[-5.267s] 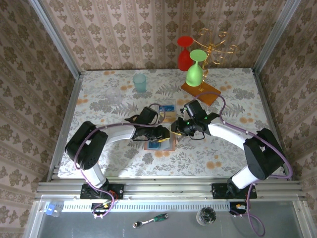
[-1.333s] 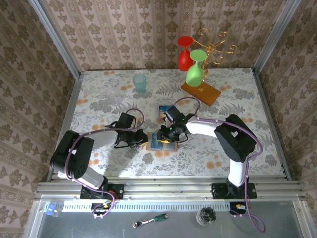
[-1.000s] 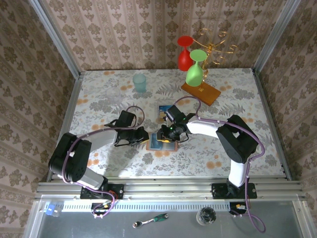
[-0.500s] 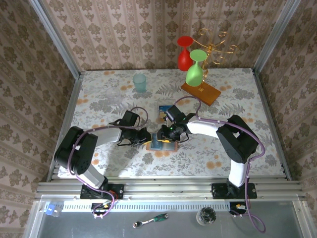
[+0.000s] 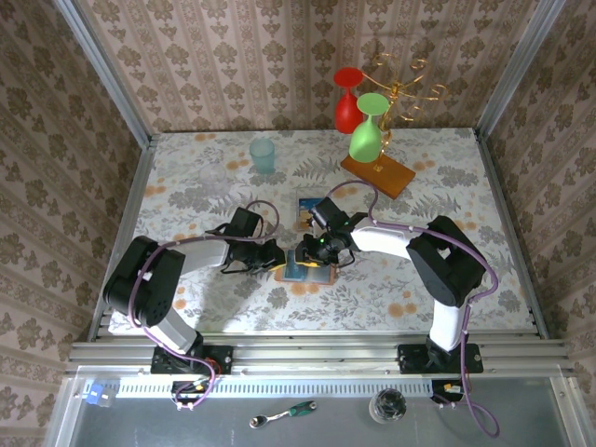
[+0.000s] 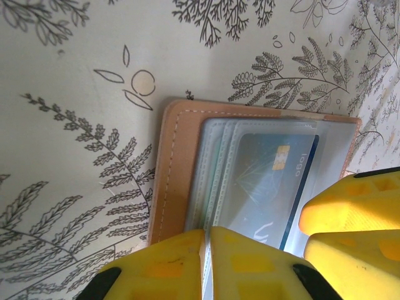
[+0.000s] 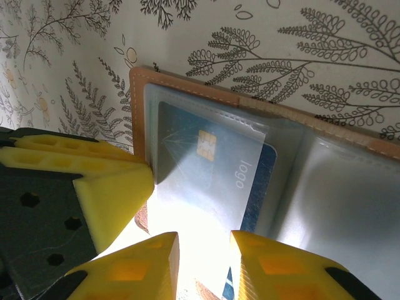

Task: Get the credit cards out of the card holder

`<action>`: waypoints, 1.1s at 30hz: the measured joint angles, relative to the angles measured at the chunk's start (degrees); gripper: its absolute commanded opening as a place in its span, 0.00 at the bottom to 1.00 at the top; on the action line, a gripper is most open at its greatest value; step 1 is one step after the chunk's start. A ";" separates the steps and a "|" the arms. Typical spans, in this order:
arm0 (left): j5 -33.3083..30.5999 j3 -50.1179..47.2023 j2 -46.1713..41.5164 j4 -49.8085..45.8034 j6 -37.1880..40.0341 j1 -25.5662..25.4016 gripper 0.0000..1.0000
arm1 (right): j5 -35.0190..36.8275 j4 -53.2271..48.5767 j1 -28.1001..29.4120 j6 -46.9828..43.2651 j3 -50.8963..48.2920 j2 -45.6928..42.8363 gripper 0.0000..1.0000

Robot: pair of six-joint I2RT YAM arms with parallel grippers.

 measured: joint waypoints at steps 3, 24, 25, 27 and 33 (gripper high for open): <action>0.00 0.00 0.00 0.00 0.00 0.00 0.13 | 0.00 -0.02 0.00 0.00 0.00 0.00 0.29; 0.24 -0.20 0.00 0.22 0.00 0.37 0.13 | 1.73 -2.95 0.00 -1.46 0.61 0.83 0.29; 0.24 -0.20 0.00 0.22 0.00 0.37 0.13 | 1.99 -3.37 0.00 -1.57 0.63 0.55 0.29; 0.24 -0.20 0.00 0.20 0.00 0.37 0.13 | 2.60 -4.31 0.00 -1.77 0.63 -0.09 0.29; 0.07 -0.20 -0.66 -1.01 0.02 0.61 0.13 | 3.23 -5.35 -0.02 -1.97 0.66 -1.36 0.29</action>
